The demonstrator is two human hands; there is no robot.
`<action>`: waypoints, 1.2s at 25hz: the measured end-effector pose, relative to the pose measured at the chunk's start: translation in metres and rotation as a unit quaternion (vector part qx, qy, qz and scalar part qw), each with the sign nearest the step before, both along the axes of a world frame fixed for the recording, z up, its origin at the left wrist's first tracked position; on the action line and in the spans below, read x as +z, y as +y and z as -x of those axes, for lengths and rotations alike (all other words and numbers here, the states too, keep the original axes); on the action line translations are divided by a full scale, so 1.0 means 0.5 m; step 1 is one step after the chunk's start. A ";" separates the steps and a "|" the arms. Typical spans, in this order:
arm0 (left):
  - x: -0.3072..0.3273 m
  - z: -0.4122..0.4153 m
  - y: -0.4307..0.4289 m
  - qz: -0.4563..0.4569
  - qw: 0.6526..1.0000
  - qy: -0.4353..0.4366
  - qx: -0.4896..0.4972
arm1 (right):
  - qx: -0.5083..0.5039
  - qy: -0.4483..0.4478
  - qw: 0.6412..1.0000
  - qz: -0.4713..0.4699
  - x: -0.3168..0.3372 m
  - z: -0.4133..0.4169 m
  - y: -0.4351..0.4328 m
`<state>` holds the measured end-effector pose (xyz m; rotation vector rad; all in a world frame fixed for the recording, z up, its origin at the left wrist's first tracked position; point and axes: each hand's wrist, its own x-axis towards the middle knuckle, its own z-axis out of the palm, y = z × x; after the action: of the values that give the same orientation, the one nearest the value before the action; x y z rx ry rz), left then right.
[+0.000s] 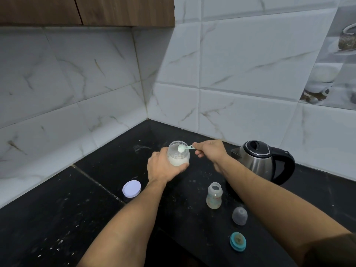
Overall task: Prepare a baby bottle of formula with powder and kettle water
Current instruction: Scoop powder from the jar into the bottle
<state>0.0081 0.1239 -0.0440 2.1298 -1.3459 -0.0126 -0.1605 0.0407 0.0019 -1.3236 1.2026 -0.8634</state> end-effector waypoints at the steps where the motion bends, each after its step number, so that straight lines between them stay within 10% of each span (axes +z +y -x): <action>1: -0.007 -0.004 0.007 -0.012 1.000 0.005 0.007 | -0.003 0.001 1.000 -0.023 0.001 -0.007 0.005; 30: -0.105 -0.135 0.139 -0.119 0.987 0.093 0.057 | 0.035 0.006 0.991 -0.129 -0.057 -0.144 0.069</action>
<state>0.0757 0.1931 -0.0964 2.3350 -1.1593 -0.3319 -0.0884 0.0749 -0.0264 -1.1547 1.2248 -0.6284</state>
